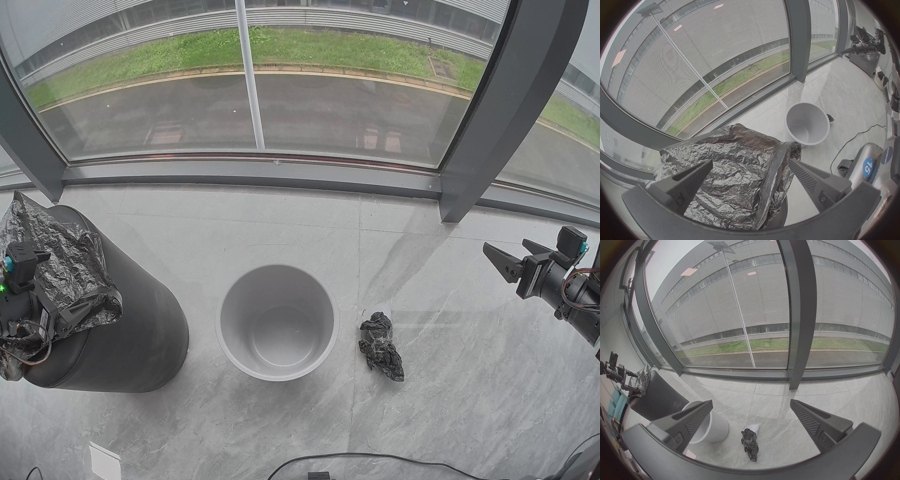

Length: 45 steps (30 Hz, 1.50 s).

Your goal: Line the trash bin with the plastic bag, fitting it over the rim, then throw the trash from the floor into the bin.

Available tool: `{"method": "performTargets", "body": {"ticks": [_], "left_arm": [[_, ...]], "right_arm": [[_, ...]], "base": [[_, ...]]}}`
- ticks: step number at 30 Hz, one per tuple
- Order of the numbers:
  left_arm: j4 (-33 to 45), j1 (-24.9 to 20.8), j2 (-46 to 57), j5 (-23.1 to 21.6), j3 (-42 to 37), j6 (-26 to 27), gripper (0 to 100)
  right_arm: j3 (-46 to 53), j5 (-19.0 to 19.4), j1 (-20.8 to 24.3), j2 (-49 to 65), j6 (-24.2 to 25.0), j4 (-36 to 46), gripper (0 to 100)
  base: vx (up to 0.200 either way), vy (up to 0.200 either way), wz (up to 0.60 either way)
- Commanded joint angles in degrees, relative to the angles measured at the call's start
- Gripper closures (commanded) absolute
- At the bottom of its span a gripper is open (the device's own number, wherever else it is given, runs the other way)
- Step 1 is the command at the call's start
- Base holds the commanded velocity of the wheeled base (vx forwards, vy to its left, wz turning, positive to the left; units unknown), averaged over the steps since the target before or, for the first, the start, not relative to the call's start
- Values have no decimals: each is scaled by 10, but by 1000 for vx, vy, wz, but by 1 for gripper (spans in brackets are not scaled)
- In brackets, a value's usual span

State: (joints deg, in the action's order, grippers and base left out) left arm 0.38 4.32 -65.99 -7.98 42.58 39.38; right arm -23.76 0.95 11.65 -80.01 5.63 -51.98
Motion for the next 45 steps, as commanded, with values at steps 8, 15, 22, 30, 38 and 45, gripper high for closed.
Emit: {"method": "performTargets", "body": {"ticks": [8,15,22,30,38,45], "left_arm": [[-50,0,-63,13,-2,21,0],[-53,0,-87,28,1,37,0],[-88,-1,-88,30,1,40,0],[-136,-4,-87,49,-5,80,0],[-136,-6,-89,69,-15,119,0],[-139,-6,-93,69,-14,127,0]], "right_arm": [[-1,1,-1,-9,0,-1,0],[-1,1,-1,-9,0,-1,0],[-1,1,-1,-9,-1,-1,0],[-1,1,0,-6,-1,-1,0],[-1,1,-1,-5,-1,-1,0],[-1,1,-1,-4,-1,-1,0]], "base": [[0,0,0],[0,0,0],[0,0,0],[0,0,0],[0,0,0],[0,0,0]]}}
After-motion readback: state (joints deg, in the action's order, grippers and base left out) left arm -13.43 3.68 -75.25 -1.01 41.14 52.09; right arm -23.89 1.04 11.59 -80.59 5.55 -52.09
